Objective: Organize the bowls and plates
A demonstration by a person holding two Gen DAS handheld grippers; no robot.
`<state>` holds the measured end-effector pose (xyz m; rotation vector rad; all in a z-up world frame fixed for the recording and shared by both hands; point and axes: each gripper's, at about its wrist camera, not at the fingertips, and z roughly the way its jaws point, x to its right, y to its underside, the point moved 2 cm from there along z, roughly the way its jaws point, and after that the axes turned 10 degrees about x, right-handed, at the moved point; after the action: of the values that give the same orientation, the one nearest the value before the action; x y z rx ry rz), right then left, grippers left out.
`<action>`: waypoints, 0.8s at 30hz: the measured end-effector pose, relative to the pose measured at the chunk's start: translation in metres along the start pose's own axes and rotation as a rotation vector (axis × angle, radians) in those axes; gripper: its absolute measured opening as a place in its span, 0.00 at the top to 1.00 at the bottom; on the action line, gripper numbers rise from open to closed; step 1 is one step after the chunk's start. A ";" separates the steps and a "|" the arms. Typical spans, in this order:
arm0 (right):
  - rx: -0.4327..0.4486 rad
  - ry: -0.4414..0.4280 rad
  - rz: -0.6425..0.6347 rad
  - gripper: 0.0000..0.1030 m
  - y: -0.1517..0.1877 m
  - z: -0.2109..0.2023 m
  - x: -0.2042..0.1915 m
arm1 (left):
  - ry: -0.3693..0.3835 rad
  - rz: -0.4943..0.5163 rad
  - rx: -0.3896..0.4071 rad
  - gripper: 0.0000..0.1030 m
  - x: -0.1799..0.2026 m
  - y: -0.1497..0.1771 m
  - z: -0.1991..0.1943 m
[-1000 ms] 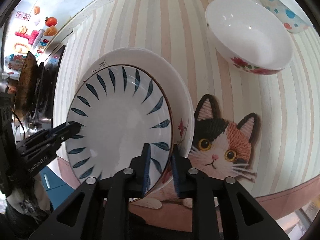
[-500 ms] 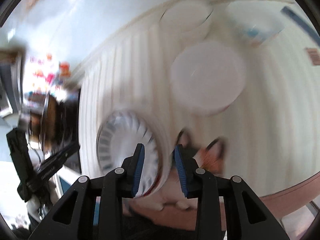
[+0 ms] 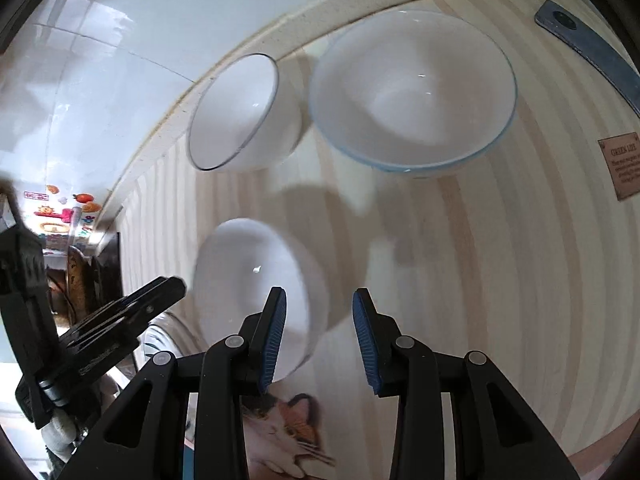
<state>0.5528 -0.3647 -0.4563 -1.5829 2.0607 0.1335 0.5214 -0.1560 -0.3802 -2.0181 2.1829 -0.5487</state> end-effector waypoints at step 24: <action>-0.175 -0.128 -0.548 0.64 0.144 -0.070 -0.178 | -0.208 -0.225 0.075 0.71 -0.080 0.136 -0.191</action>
<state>0.4261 -0.1928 -0.3475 -2.1255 1.4879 0.2115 0.3395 -0.0360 -0.2619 -2.1853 1.8065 -0.4155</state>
